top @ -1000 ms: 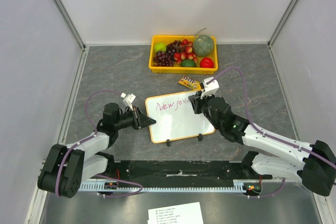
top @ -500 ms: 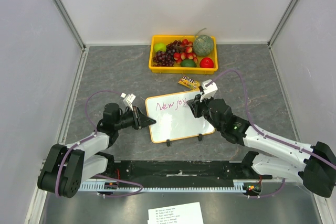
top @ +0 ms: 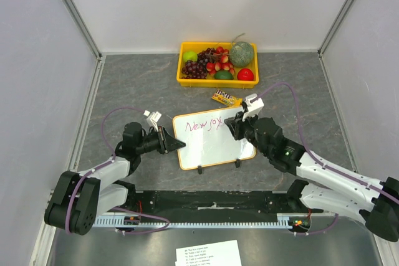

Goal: Write a sentence on the whiteboard

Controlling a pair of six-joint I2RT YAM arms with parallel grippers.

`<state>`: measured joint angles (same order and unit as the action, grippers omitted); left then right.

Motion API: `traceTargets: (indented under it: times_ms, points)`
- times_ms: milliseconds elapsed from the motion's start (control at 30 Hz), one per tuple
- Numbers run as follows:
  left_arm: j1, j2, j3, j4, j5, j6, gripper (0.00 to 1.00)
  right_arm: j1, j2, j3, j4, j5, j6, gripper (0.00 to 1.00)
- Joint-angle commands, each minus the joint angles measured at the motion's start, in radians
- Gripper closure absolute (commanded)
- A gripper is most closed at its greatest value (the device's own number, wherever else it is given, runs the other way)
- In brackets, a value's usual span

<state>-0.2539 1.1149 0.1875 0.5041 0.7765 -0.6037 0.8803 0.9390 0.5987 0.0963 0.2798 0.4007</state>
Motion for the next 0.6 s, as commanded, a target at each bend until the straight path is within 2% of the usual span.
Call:
traceTargets:
  times_ms: [0,200,567]
  points:
    - [-0.002,0.01,0.01,0.001,-0.056,0.051,0.98,-0.021,0.009,0.065,0.017,0.068,-0.022,1.0]
    - [-0.002,0.008,0.012,-0.004,-0.057,0.05,0.98,-0.09,0.058,0.07,0.057,0.033,-0.016,1.0]
    - [-0.004,0.011,0.012,-0.006,-0.057,0.053,0.98,-0.11,0.067,0.062,0.129,0.012,0.0,1.0]
